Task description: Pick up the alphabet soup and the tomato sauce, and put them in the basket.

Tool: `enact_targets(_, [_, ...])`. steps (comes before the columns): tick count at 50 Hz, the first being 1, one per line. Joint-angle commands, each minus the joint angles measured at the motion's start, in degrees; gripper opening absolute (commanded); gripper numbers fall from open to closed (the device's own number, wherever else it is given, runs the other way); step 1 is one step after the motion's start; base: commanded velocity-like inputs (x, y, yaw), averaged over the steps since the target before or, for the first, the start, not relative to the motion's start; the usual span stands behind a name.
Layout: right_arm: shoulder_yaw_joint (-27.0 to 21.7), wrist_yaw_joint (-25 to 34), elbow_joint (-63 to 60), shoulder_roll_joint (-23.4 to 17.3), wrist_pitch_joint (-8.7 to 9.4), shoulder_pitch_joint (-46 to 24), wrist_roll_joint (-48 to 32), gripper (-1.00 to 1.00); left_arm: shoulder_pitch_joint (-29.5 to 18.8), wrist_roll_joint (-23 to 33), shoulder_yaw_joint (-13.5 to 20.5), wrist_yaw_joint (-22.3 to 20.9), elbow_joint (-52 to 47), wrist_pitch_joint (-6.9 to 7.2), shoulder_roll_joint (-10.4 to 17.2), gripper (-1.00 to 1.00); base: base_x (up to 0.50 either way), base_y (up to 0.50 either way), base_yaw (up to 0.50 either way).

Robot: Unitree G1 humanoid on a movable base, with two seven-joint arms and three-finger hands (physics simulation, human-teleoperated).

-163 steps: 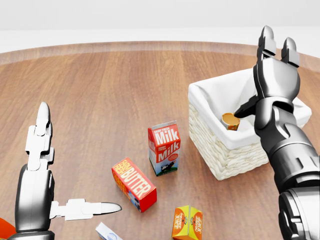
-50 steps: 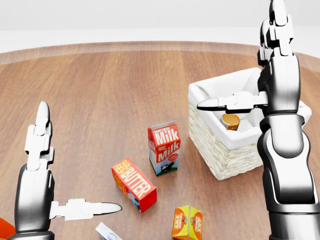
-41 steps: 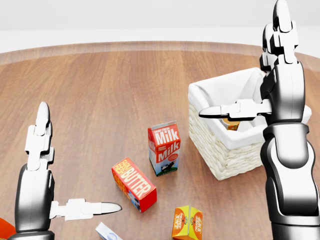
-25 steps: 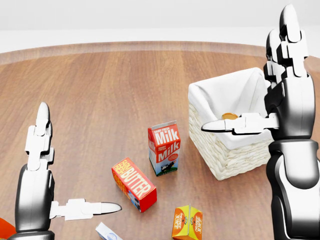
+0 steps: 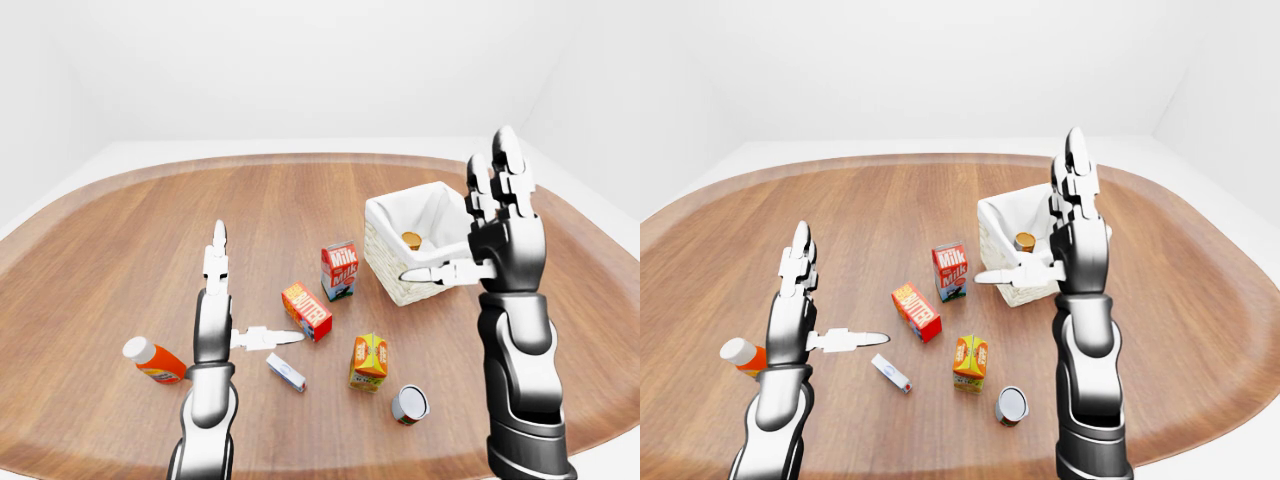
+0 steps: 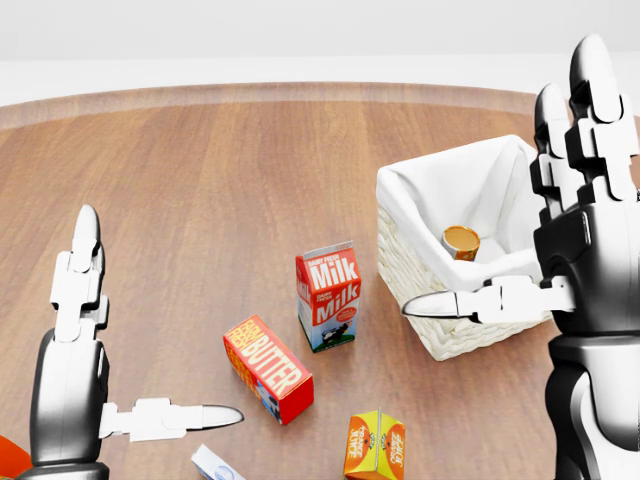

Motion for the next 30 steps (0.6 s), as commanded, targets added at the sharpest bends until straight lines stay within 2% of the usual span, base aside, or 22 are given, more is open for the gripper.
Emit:
enact_targets(1, [0.6,1.9,-6.2,1.8,0.45,5.4,0.6,1.00,0.0,0.1,0.0,-0.1,-0.3,0.00,-0.1,1.00,0.00,0.00,0.00])
enact_targets(3, [0.3,2.1,-7.3,1.9,1.06,5.9,1.0,1.00,0.1,0.1,-0.1,-0.1,-0.5,0.00,-0.1,1.00,0.00,0.00,0.00])
enact_targets(10, [0.1,3.1,-7.9,2.5,-0.52,8.4,1.2,1.00,0.2,0.2,-0.2,-0.1,-0.7,0.00,-0.1,1.00,0.00,0.00,0.00])
enact_targets(18, [0.4,3.9,-10.0,3.4,-0.53,10.8,1.7,1.00,0.2,0.2,-0.2,-0.1,-0.7,0.00,-0.1,1.00,0.00,0.00,0.00])
enact_targets(21, [0.8,4.3,-9.9,3.9,-1.72,12.2,1.5,1.00,0.2,0.1,-0.2,-0.1,-0.7,0.00,-0.1,1.00,0.00,0.00,0.00])
enact_targets(23, [0.7,4.6,-10.3,4.0,-1.71,12.8,1.8,1.00,0.2,0.1,-0.2,-0.1,-0.7,0.00,-0.1,1.00,0.00,0.00,0.00])
enact_targets(24, [1.1,5.1,-7.3,4.7,-5.91,14.4,1.6,1.00,0.2,0.1,-0.2,-0.1,-0.7,0.00,-0.1,1.00,0.00,0.00,0.00])
enact_targets(25, [1.1,4.9,-8.6,4.6,-4.67,14.2,1.9,1.00,0.2,0.1,-0.2,-0.1,-0.7,0.00,-0.1,1.00,0.00,0.00,0.00])
enact_targets(26, [1.2,4.8,-10.7,4.4,-2.48,14.1,2.0,1.00,0.2,0.2,-0.2,-0.1,-0.7,0.00,-0.1,1.00,0.00,0.00,0.00])
enact_targets(28, [1.4,4.9,-11.3,4.6,-2.26,14.5,1.9,1.00,0.2,0.1,-0.2,-0.1,-0.7,0.00,-0.1,1.00,0.00,0.00,0.00])
enact_targets(30, [1.6,5.1,-11.4,4.9,-2.79,15.2,1.9,1.00,0.2,0.1,-0.2,-0.1,-0.7,0.00,-0.1,1.00,0.00,0.00,0.00])
